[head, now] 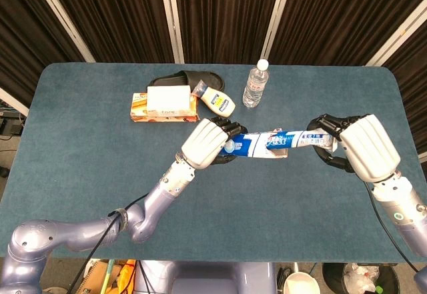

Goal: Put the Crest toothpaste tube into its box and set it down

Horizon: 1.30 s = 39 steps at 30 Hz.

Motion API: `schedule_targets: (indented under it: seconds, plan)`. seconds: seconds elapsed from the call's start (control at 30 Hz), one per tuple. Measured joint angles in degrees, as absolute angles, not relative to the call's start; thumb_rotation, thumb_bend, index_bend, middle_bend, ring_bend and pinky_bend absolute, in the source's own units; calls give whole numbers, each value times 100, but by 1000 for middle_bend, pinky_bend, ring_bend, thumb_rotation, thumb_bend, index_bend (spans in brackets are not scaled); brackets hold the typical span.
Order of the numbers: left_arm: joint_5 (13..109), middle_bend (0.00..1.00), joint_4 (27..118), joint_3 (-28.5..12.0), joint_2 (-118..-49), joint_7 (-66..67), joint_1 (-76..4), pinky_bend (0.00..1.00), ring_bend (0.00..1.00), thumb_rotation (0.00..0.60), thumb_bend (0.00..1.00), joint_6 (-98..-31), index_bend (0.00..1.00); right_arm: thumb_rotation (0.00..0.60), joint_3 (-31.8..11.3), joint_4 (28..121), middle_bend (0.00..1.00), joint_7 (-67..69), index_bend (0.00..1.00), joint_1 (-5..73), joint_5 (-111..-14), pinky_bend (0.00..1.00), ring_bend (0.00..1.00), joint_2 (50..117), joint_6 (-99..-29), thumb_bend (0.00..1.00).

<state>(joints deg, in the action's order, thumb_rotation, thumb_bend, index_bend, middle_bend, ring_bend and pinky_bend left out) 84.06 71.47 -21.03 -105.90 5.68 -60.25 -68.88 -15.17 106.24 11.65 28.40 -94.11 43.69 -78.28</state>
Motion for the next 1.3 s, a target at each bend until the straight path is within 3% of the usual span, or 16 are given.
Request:
schedule_targets:
  seconds: [0.37, 0.5, 0.67, 0.93, 1.3]
  plan:
    - [8456, 535, 6967, -2220, -10754, 478, -6213, 562, 512, 600, 392, -6972, 424, 600, -1370, 10597, 874, 1567, 1000, 2798, -9708, 877, 785, 4229, -7813, 595]
    - [8460, 533, 6876, -2238, -10843, 404, -6267, 562, 511, 600, 392, -7003, 423, 600, -1343, 10572, 868, 1716, 976, 2785, -9792, 877, 727, 4176, -7848, 595]
    - [8463, 529, 6740, -2256, -10972, 318, -6304, 562, 510, 600, 392, -7111, 420, 600, -1289, 10480, 751, 1844, 801, 2770, -9971, 833, 589, 4113, -7901, 581]
    - [8298, 524, 6530, -2388, -11312, 79, -6321, 561, 509, 600, 393, -7310, 410, 600, -1214, 10344, 587, 1946, 442, 2746, -10278, 672, 427, 4040, -8048, 396]
    - [8316, 518, 6208, -2312, -11563, -239, -6258, 560, 504, 600, 392, -7549, 408, 600, -1213, 10140, 485, 1752, 240, 2632, -10372, 510, 365, 4174, -8447, 322]
